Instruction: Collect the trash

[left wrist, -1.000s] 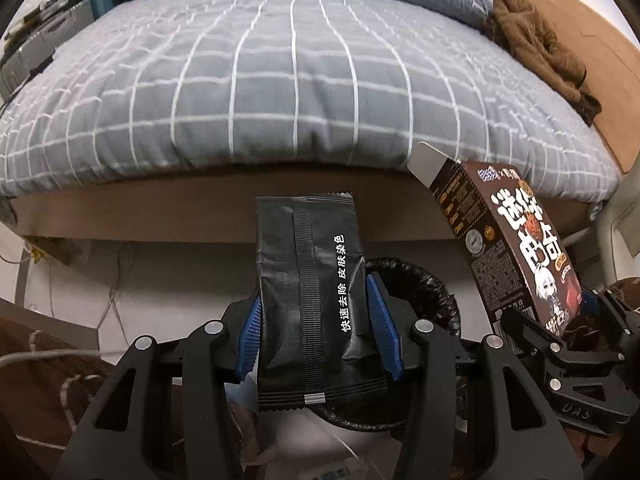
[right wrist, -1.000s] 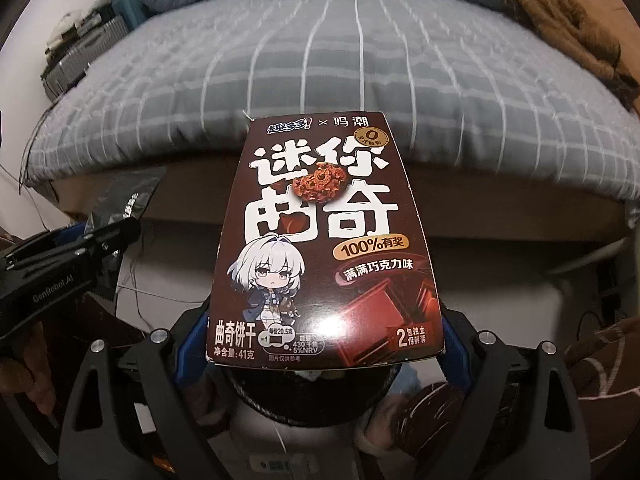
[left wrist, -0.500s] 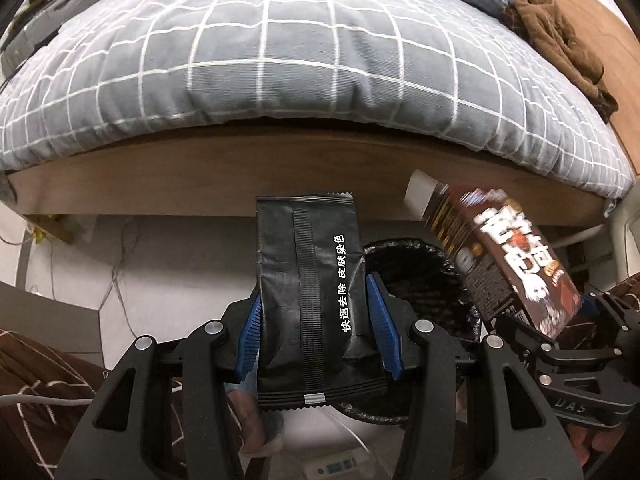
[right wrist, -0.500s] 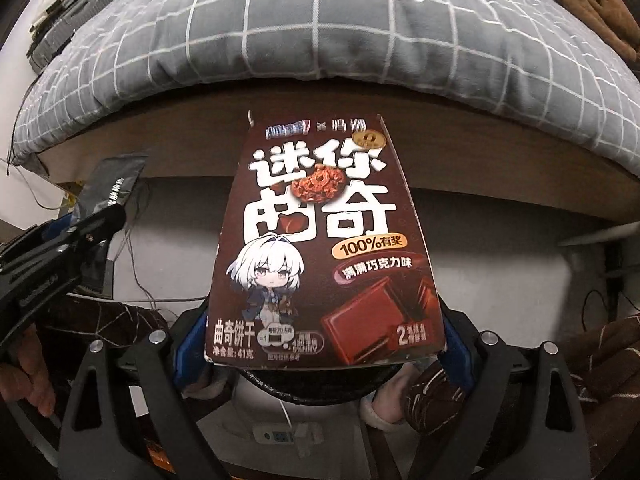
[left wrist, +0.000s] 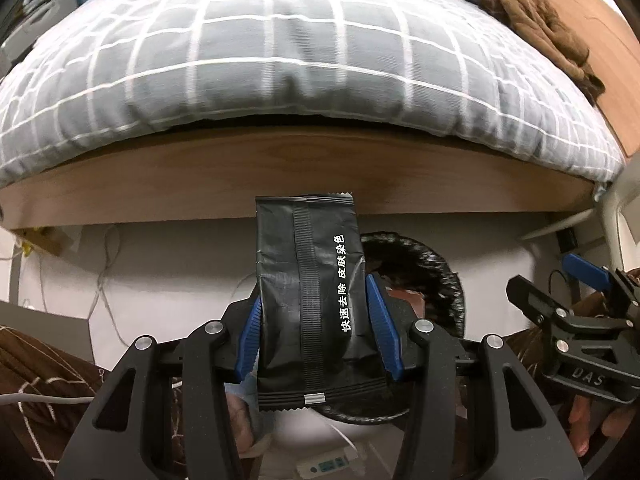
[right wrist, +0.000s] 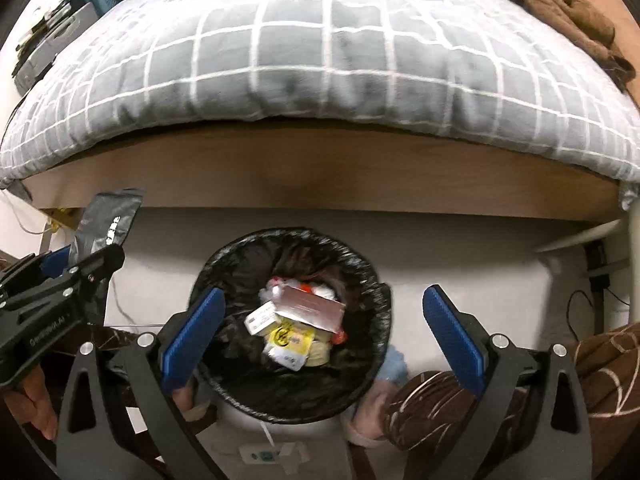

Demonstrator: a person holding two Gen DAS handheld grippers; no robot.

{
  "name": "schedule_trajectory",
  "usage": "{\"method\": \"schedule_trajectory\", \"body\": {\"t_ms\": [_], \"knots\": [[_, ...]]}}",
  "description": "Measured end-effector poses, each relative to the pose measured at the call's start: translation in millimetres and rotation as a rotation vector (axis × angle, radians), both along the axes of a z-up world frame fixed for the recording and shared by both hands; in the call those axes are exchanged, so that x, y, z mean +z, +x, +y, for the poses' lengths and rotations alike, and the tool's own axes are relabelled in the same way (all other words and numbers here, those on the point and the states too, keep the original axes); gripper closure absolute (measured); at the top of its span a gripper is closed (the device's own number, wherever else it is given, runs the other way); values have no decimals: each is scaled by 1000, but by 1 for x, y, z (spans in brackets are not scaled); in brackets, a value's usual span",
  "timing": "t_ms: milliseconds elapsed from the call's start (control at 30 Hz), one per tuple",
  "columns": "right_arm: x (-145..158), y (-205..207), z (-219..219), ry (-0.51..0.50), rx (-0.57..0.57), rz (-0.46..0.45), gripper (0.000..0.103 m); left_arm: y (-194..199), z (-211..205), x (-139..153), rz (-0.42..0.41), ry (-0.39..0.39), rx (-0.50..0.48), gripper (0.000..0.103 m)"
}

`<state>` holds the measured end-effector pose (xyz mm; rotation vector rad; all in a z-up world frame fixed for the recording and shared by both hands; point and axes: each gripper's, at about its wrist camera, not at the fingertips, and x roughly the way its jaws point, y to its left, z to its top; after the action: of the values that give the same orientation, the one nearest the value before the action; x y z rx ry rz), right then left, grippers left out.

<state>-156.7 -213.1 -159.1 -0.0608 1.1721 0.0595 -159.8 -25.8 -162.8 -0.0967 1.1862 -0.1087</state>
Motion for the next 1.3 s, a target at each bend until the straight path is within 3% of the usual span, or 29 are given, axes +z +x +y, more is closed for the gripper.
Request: {"method": "schedule_trajectory", "body": {"t_ms": [367, 633, 700, 833, 1067, 1300], "knots": [[0, -5, -58, -7, -126, -16, 8, 5, -53, -6, 19, -8, -105, 56], [-4, -4, -74, 0, -181, -6, 8, 6, -79, -18, 36, 26, -162, 52], [-4, -3, -73, 2, -180, -8, 8, 5, -82, -24, 45, 37, -173, 36], [1, 0, -67, 0, -164, -22, 8, 5, -81, -25, 26, 59, -165, 23], [28, 0, -56, 3, -123, -102, 8, 4, -63, -2, -46, 66, -101, 6], [76, -6, -38, 10, -68, -238, 8, 1, -47, 55, -167, 67, -67, 6]]}}
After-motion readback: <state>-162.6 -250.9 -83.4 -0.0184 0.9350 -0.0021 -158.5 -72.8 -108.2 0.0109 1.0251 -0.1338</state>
